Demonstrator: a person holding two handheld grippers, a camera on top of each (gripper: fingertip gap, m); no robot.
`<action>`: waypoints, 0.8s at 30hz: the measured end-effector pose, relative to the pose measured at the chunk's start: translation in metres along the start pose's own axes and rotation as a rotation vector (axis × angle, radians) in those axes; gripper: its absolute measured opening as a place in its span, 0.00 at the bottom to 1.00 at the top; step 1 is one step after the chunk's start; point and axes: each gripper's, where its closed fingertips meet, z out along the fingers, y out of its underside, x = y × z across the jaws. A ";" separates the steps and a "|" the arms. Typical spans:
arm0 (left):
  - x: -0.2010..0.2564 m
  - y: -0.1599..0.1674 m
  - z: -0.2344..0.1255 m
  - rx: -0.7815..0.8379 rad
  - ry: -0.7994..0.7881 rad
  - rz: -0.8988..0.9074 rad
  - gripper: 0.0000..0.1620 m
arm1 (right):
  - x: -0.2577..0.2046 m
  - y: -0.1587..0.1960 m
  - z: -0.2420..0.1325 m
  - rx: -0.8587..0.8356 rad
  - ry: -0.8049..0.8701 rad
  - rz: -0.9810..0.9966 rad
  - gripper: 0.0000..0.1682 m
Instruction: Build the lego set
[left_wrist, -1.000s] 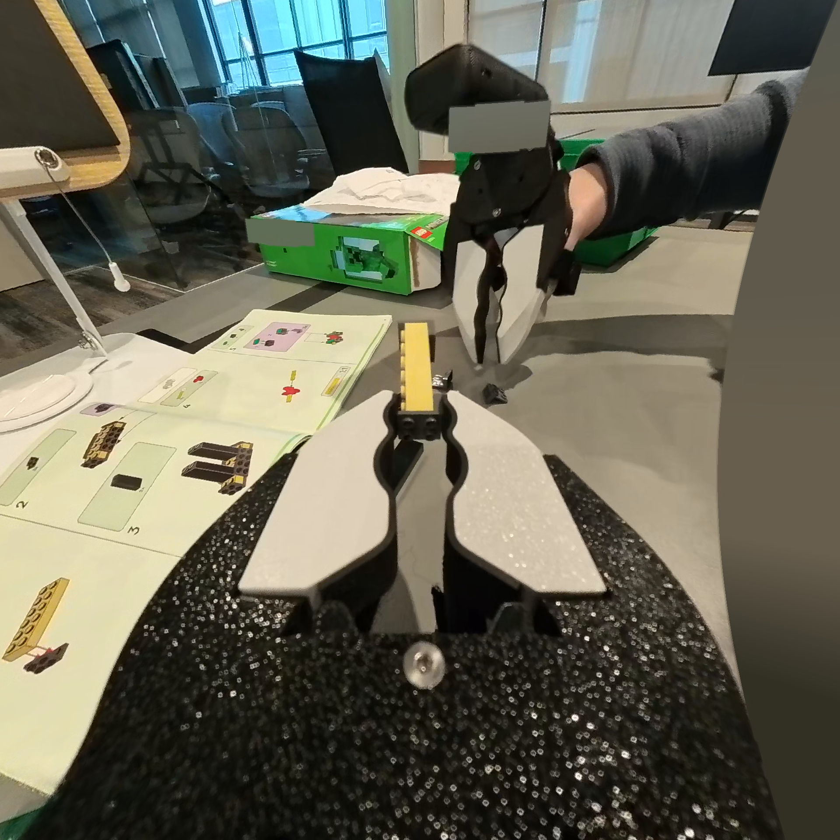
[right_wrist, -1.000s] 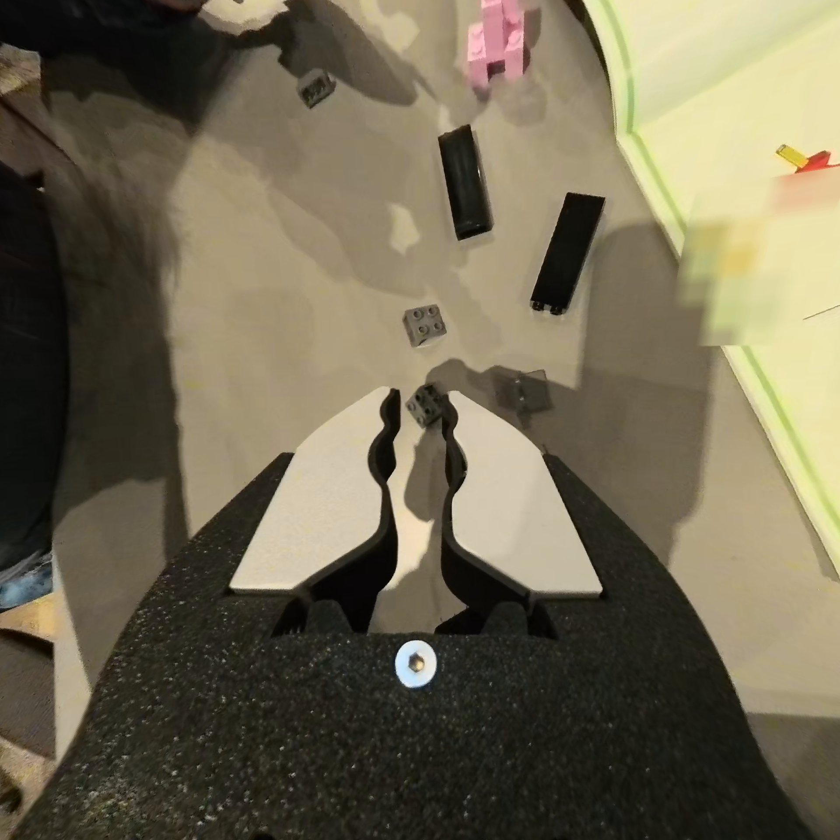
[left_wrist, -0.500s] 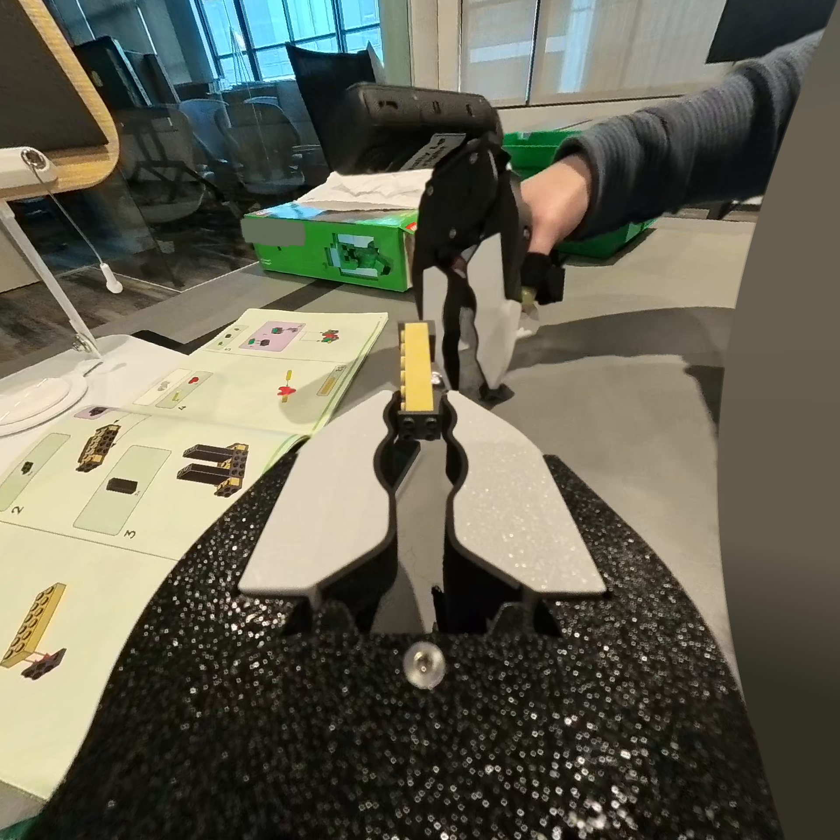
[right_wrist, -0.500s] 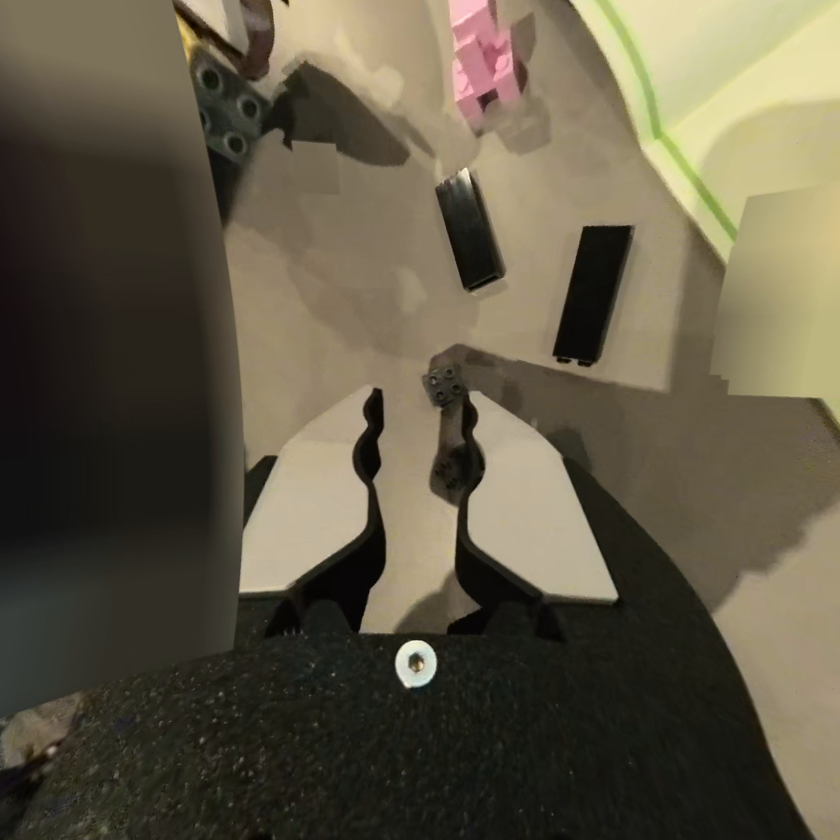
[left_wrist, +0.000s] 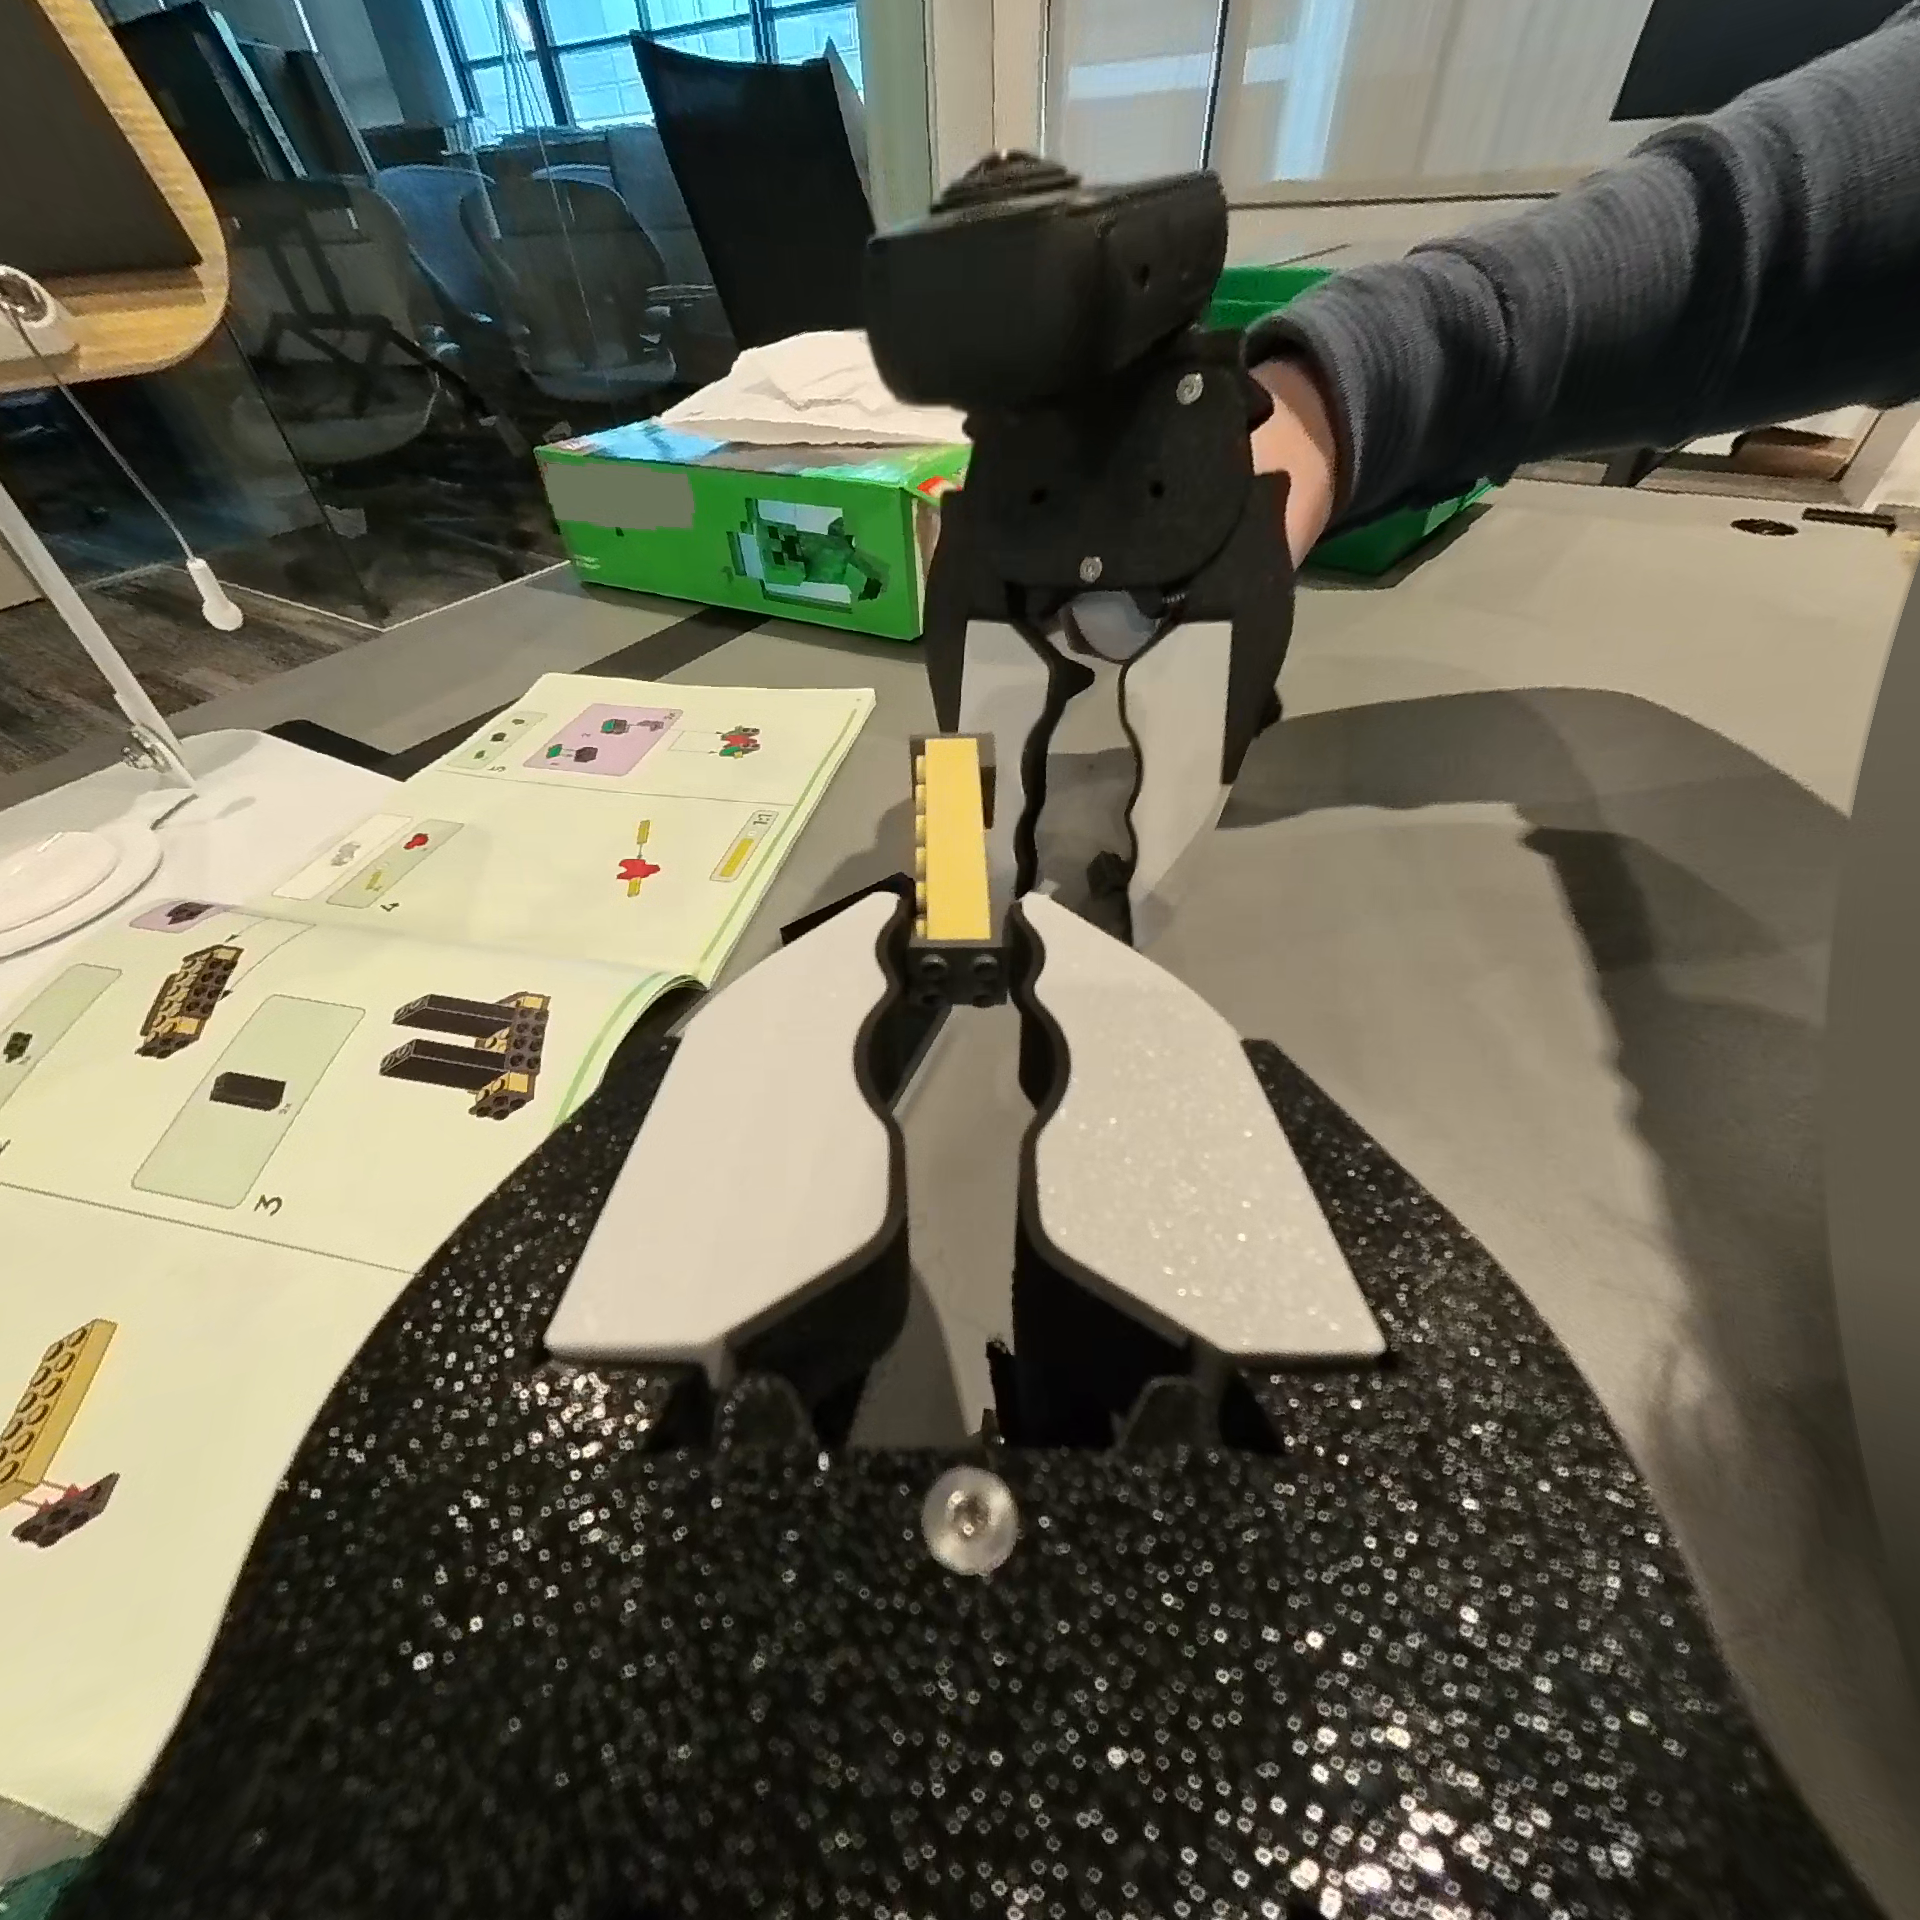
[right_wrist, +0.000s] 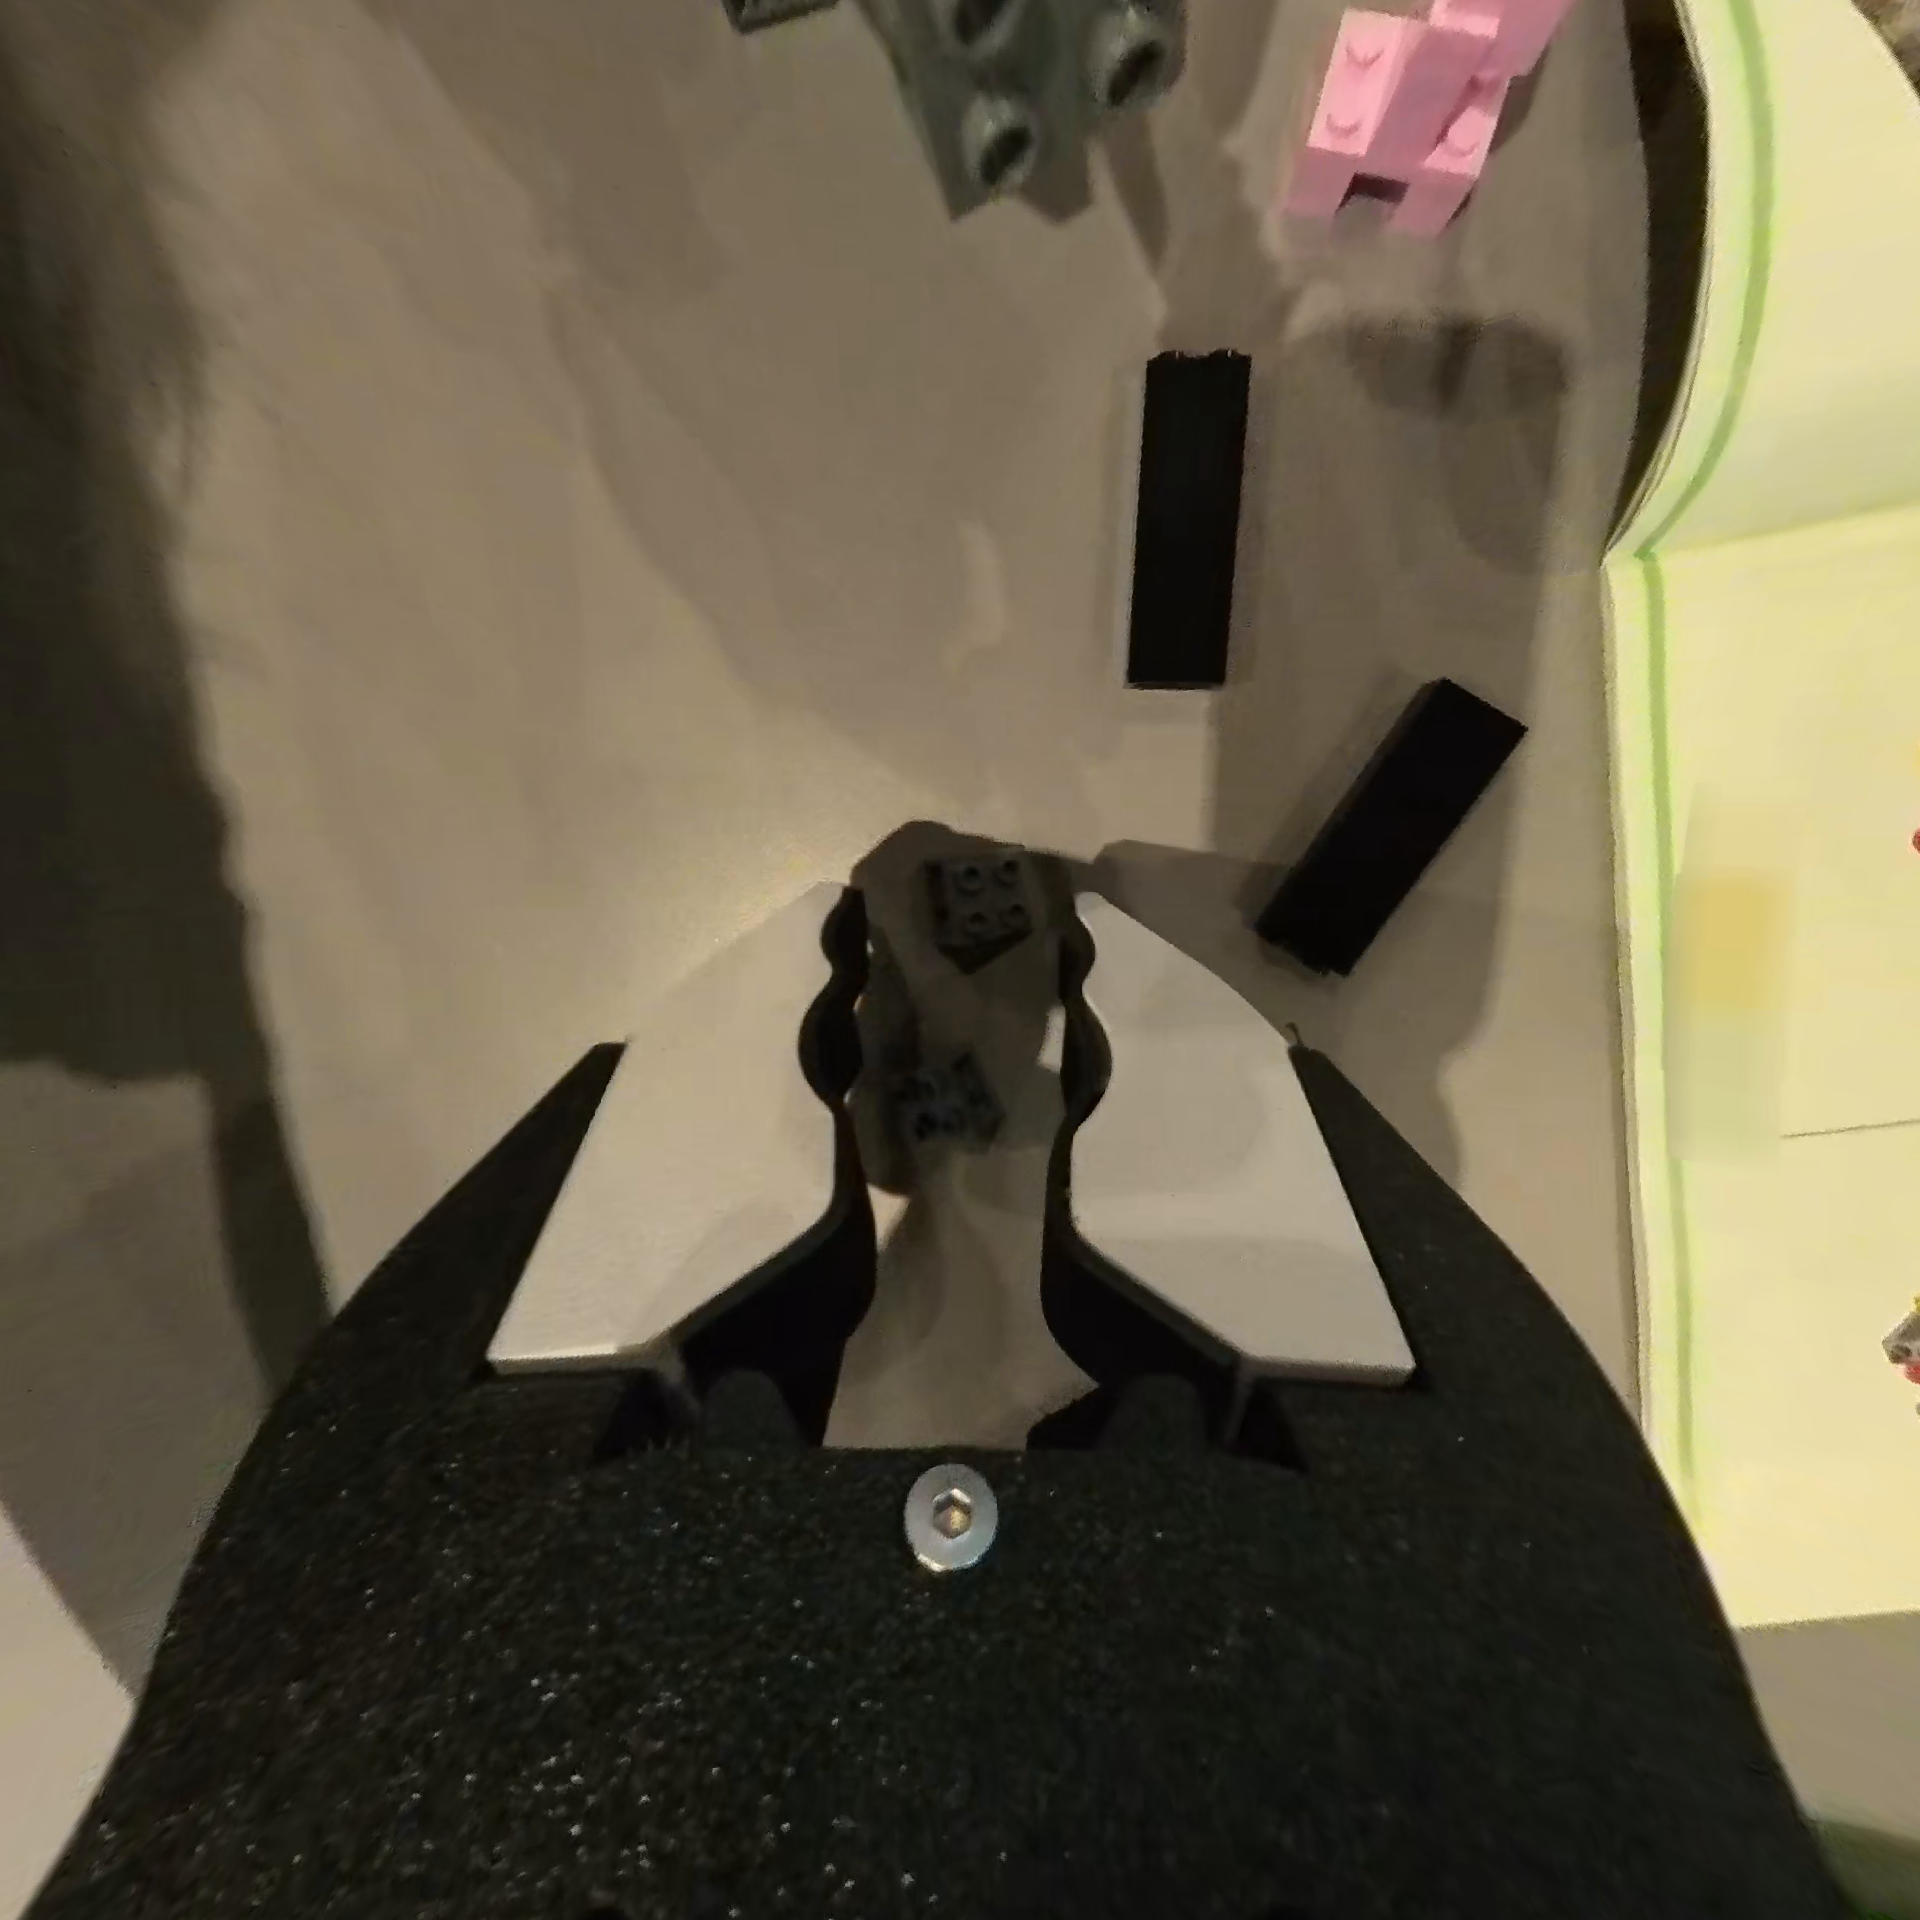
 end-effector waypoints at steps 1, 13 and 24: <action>0.000 0.000 0.000 0.000 0.001 0.000 0.10 | 0.000 0.000 0.001 -0.004 -0.003 -0.002 0.20; 0.001 0.001 0.001 -0.004 0.010 -0.009 0.10 | 0.000 -0.001 0.005 -0.038 0.001 -0.049 0.10; -0.001 0.002 0.001 -0.007 0.008 -0.016 0.10 | 0.001 -0.001 0.006 -0.021 0.058 -0.095 0.10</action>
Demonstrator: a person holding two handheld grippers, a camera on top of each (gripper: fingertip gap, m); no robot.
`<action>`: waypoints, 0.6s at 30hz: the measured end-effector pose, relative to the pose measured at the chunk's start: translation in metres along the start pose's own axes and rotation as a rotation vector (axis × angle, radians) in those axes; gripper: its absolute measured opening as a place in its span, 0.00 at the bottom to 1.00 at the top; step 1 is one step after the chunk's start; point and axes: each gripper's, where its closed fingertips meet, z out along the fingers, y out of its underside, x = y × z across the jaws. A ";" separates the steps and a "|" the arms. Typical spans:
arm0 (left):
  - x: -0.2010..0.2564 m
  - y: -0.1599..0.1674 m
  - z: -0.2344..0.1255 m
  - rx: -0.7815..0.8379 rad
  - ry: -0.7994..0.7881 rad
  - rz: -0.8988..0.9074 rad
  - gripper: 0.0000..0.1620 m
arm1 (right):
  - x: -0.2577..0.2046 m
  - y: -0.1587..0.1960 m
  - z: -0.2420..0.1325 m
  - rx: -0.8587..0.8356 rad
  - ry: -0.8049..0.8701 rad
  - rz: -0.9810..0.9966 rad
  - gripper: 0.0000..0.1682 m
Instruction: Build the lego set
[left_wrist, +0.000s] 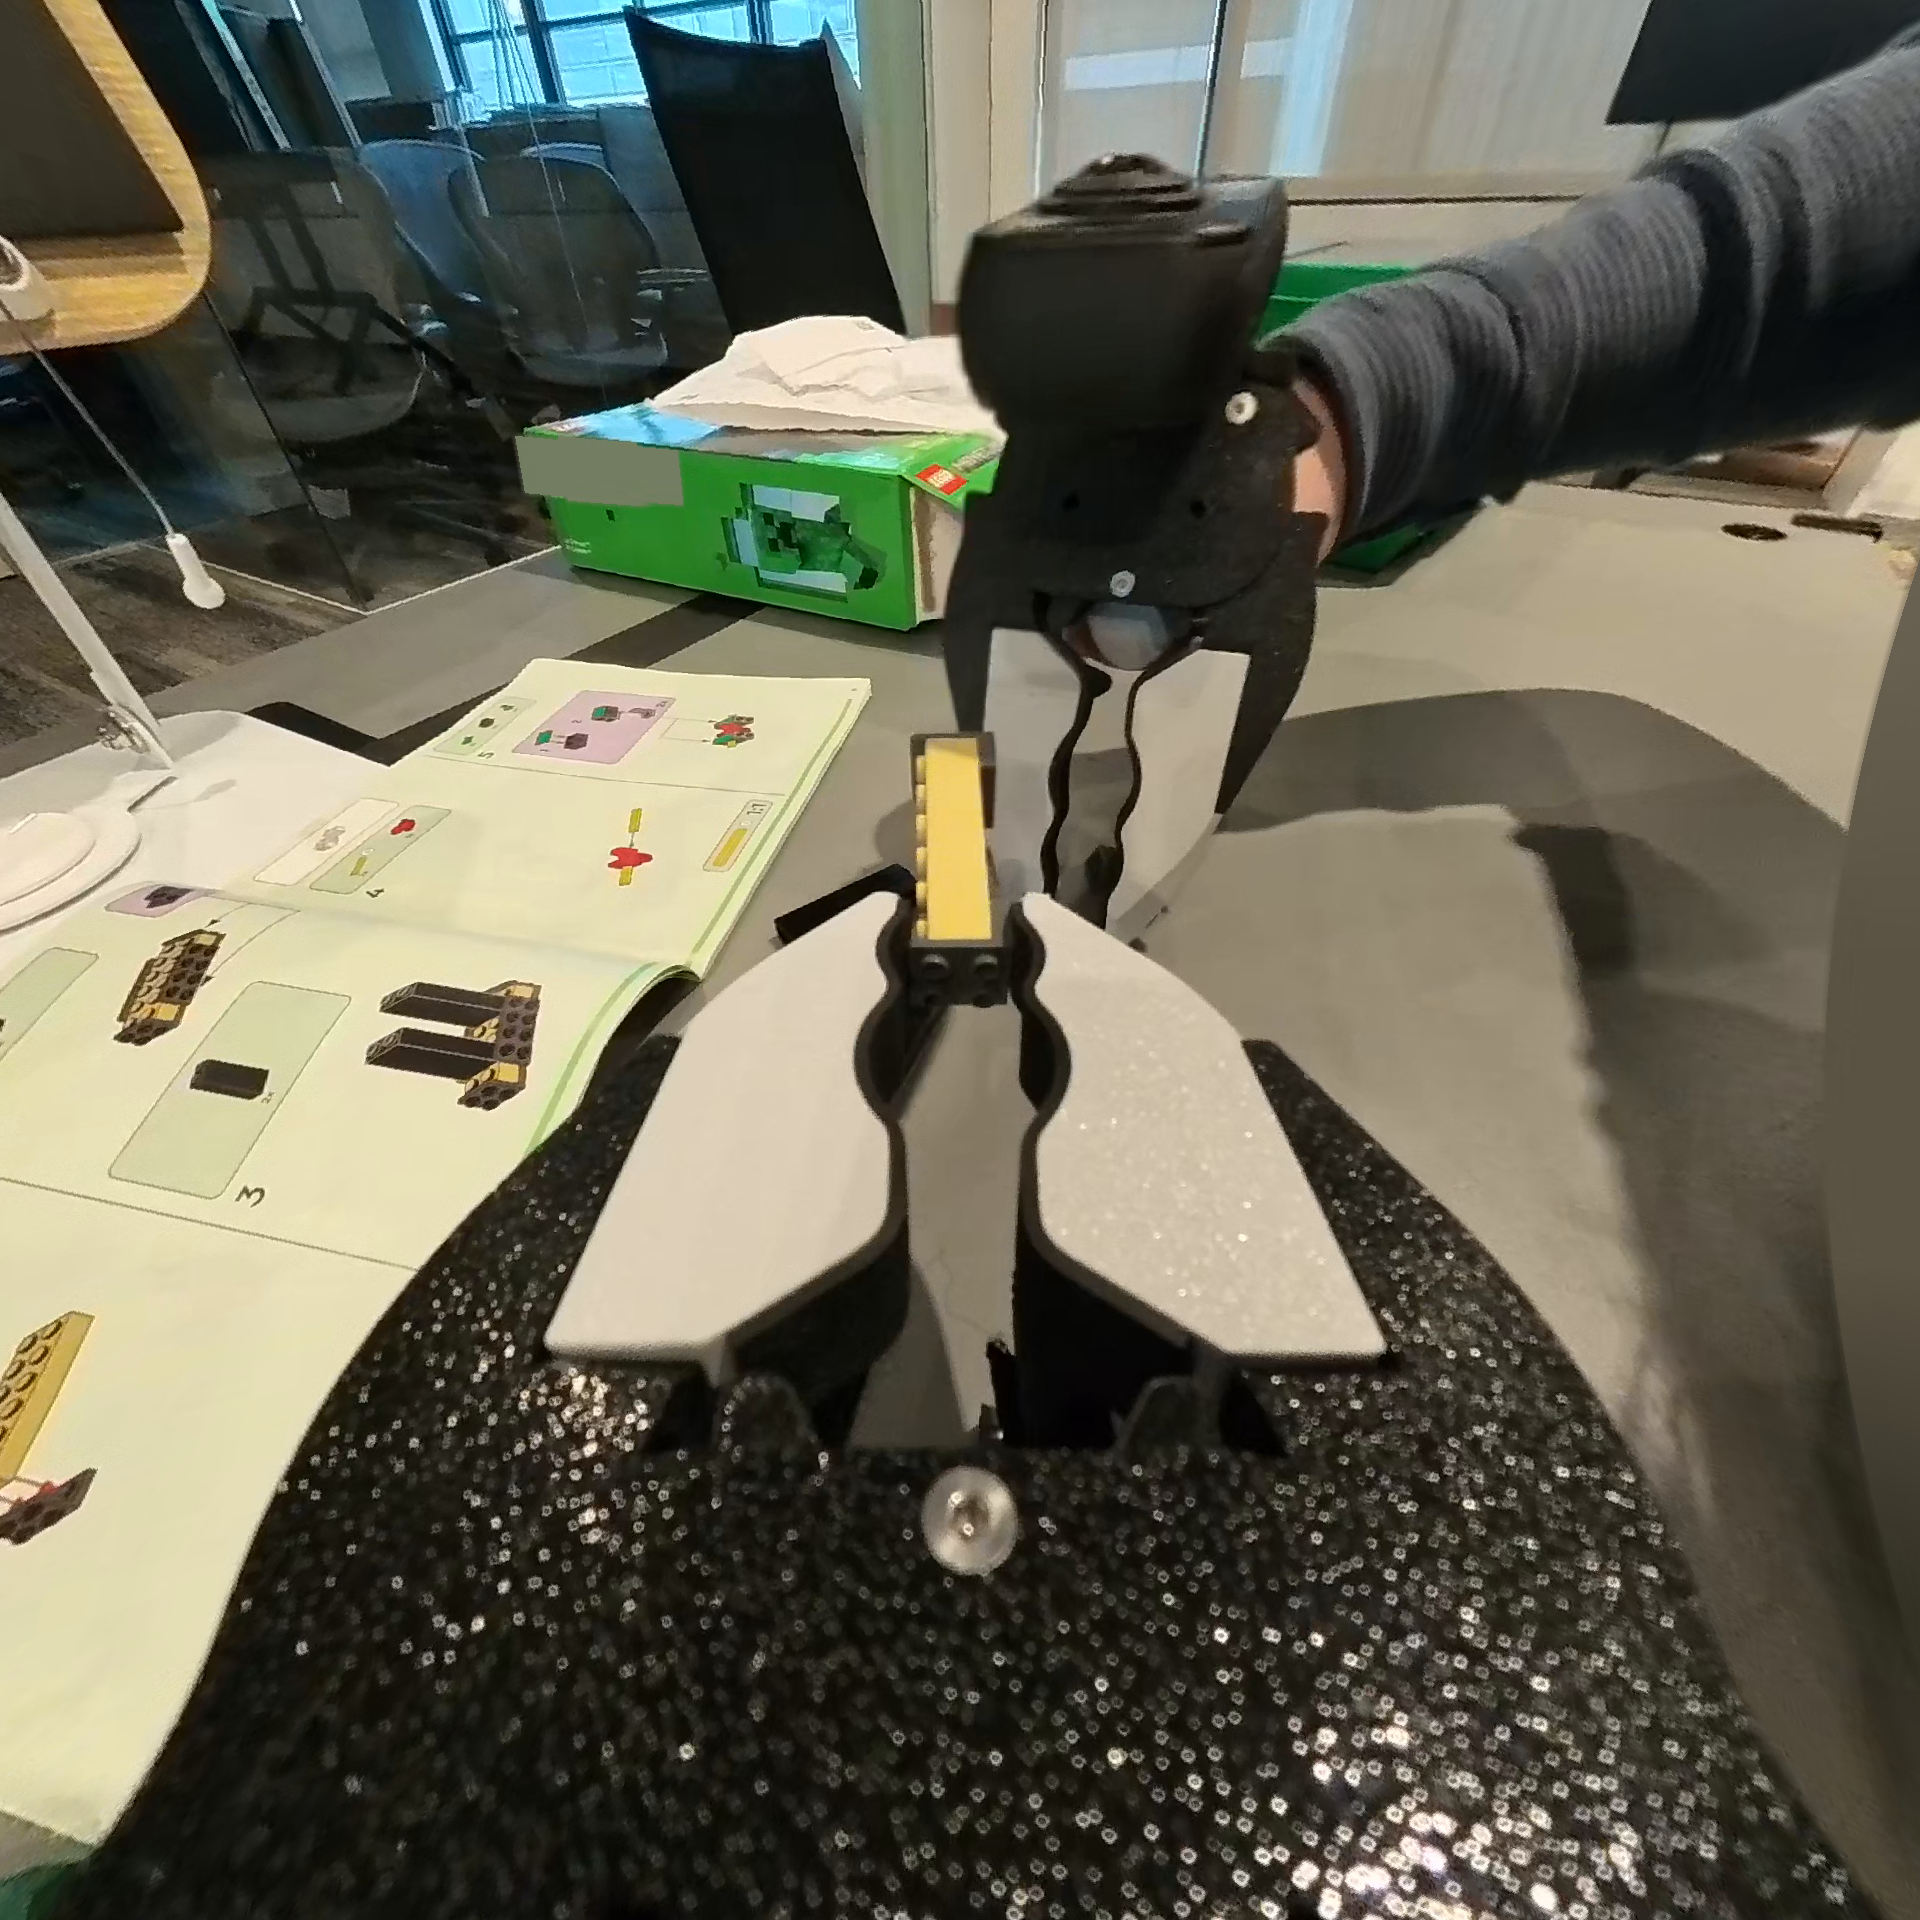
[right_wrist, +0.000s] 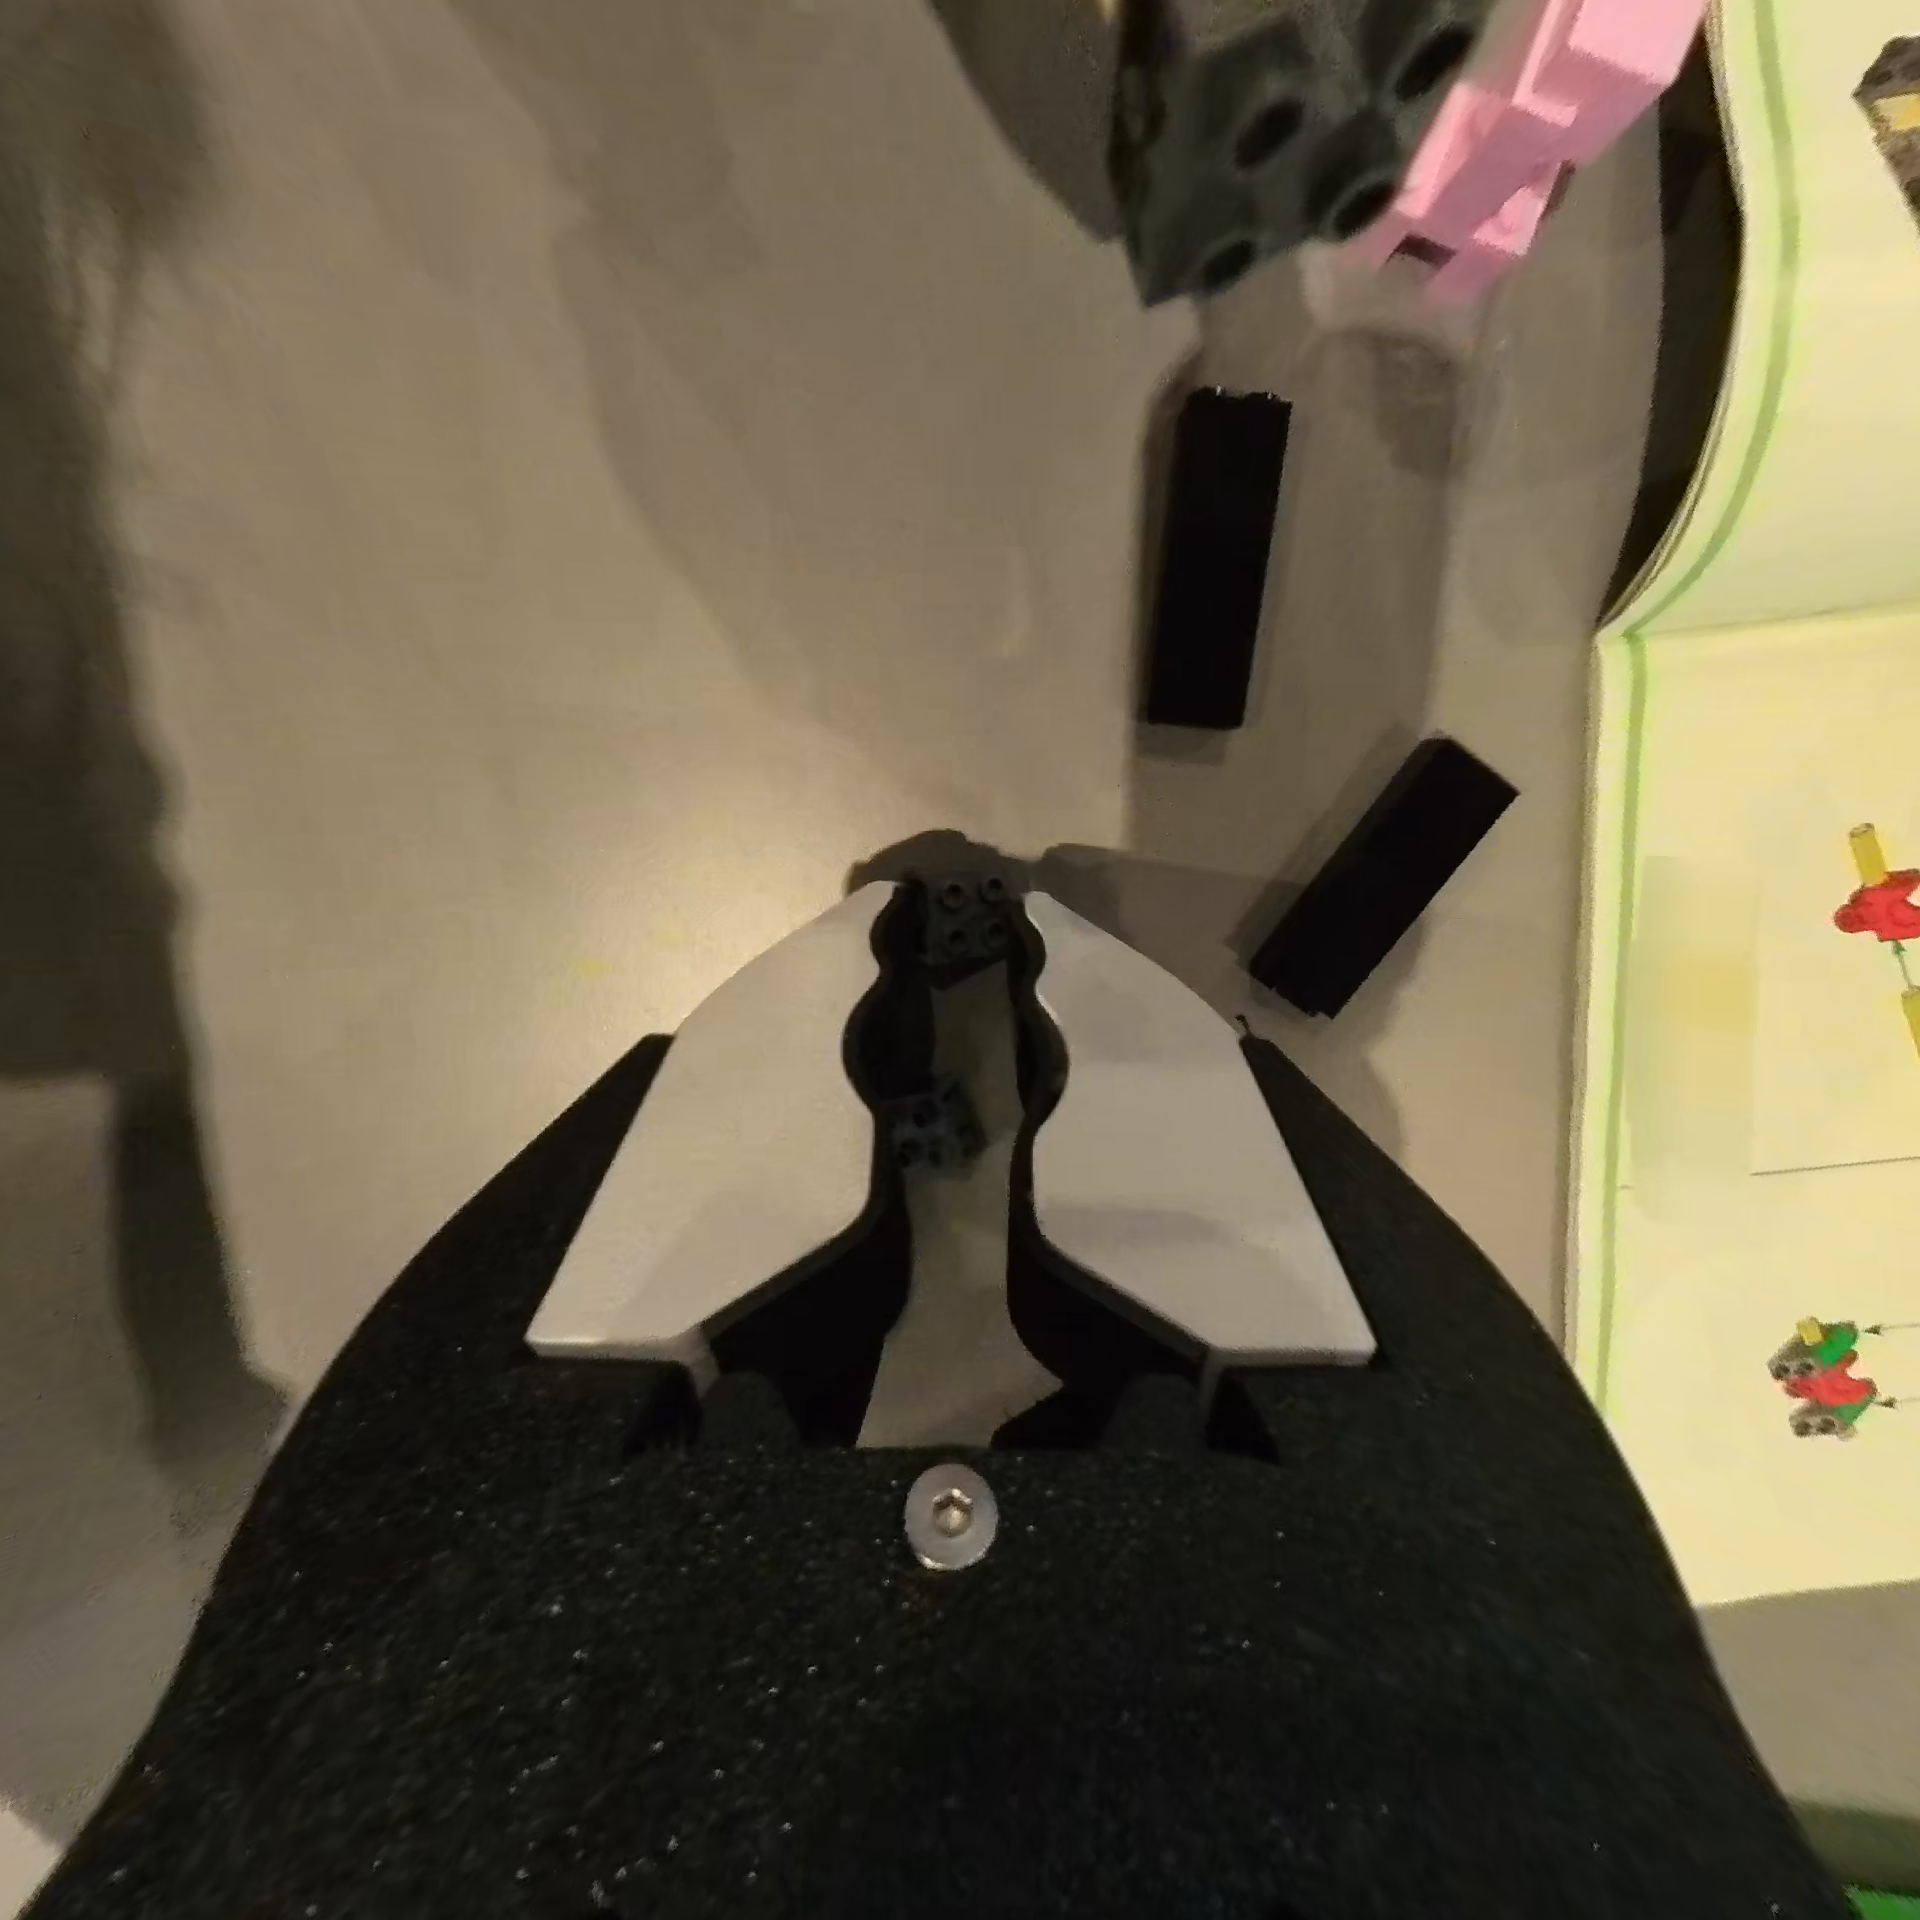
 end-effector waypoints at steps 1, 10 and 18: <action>0.000 0.000 0.000 0.000 -0.001 -0.001 0.10 | 0.000 0.000 0.000 0.009 0.012 -0.003 0.10; -0.006 0.003 0.000 -0.017 -0.030 -0.016 0.10 | 0.019 -0.021 -0.024 0.183 0.286 -0.073 0.10; -0.010 0.009 0.001 -0.038 -0.048 -0.057 0.10 | 0.020 -0.039 -0.045 0.164 0.606 -0.342 0.10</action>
